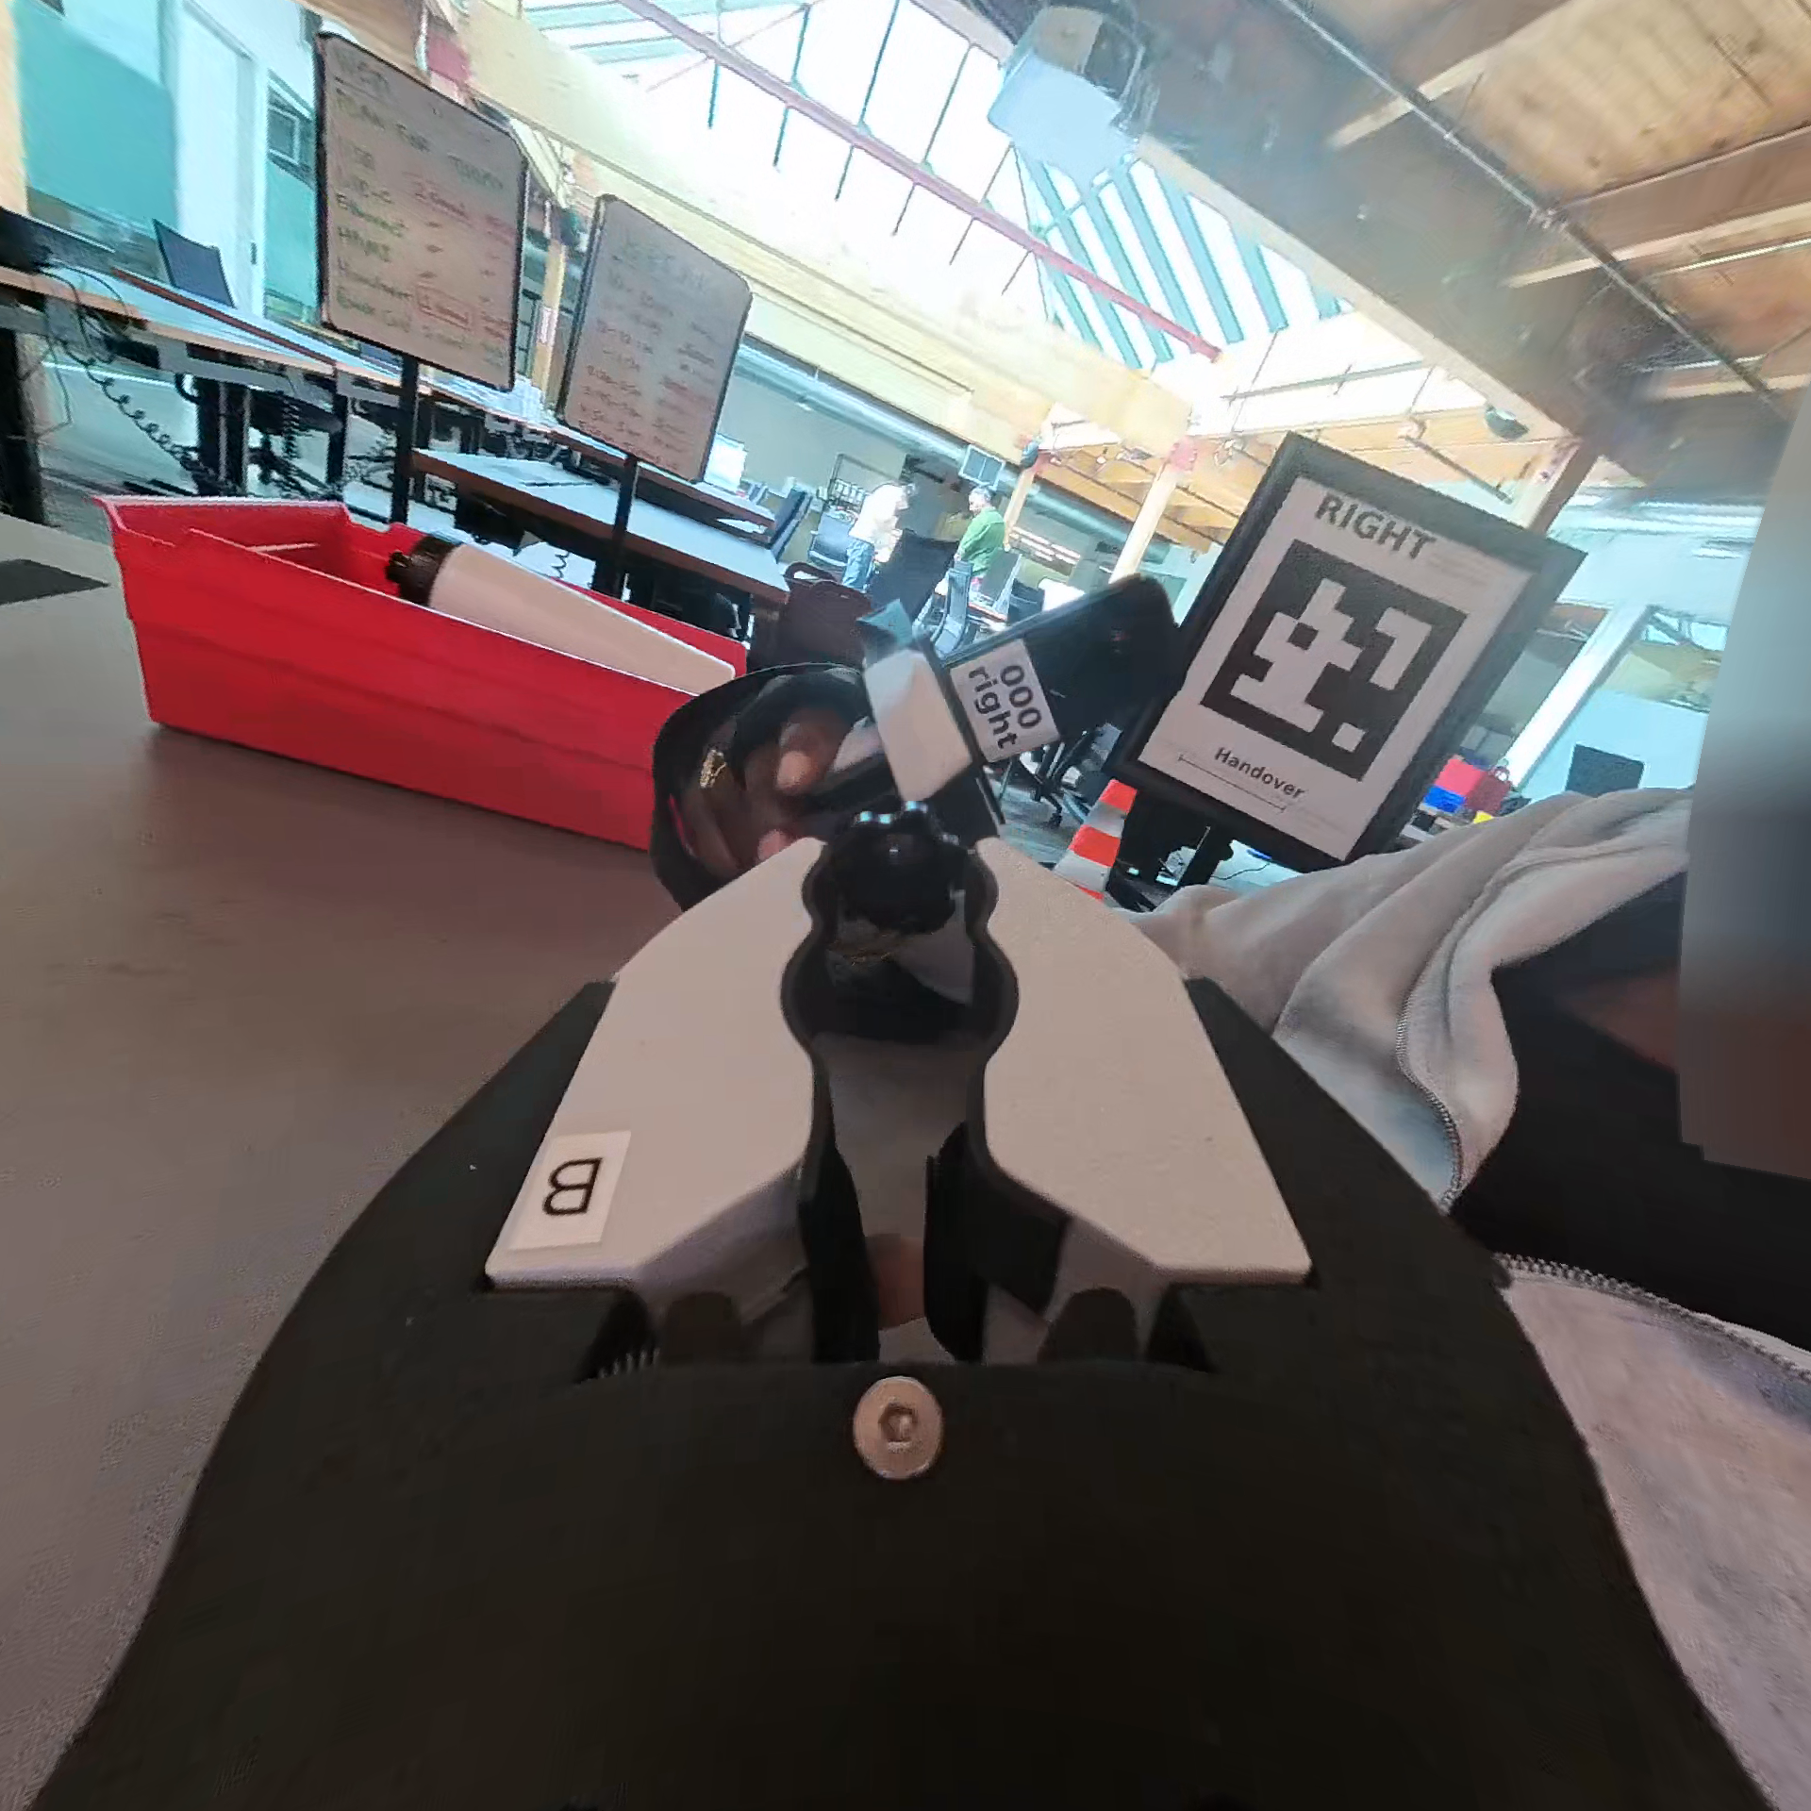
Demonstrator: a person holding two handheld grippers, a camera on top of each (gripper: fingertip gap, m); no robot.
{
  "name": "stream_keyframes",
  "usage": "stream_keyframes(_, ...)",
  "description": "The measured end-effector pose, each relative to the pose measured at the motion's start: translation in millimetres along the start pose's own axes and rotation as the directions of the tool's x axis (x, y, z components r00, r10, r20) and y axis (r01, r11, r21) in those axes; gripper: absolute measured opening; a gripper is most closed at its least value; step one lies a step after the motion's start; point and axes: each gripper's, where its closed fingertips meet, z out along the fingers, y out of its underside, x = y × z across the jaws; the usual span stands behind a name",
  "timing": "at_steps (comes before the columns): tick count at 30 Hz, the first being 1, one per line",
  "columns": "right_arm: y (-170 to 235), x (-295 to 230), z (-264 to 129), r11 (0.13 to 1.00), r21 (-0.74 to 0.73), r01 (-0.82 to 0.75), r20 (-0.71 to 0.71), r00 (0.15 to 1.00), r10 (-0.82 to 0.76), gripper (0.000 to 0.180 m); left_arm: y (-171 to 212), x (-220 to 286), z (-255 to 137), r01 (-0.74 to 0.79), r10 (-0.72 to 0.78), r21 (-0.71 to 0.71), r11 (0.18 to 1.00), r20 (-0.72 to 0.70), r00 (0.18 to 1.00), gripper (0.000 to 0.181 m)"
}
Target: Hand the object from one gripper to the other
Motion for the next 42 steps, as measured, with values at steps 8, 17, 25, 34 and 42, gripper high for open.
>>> stream_keyframes(8,9.7,-0.7,3.2,0.997,-0.064,0.050,-0.012,0.999,-0.051,0.006,4.8,-0.2,1.8,0.000,0.000,-0.030,1.000,0.005,1.000,0.024)
stream_keyframes(17,8.0,8.7,-1.8,0.753,0.001,-0.658,0.177,0.741,0.648,0.006,-1.4,5.1,6.8,-0.477,0.478,-0.036,0.878,0.115,0.871,0.043)
stream_keyframes(25,9.1,6.5,-1.2,0.665,-0.025,-0.747,0.216,0.645,0.733,0.006,-1.9,-2.1,6.2,-0.489,0.493,-0.062,0.870,0.158,0.856,0.022)
stream_keyframes(34,7.5,10.7,-1.3,0.726,0.018,-0.688,0.171,0.717,0.676,0.013,-5.8,-5.9,0.8,-0.335,0.334,-0.018,0.942,0.143,0.932,0.022)
stream_keyframes(42,10.5,8.5,0.2,0.751,0.004,-0.660,0.155,0.742,0.652,0.007,-2.7,-5.2,2.6,-0.324,0.325,-0.028,0.946,0.130,0.937,0.022)
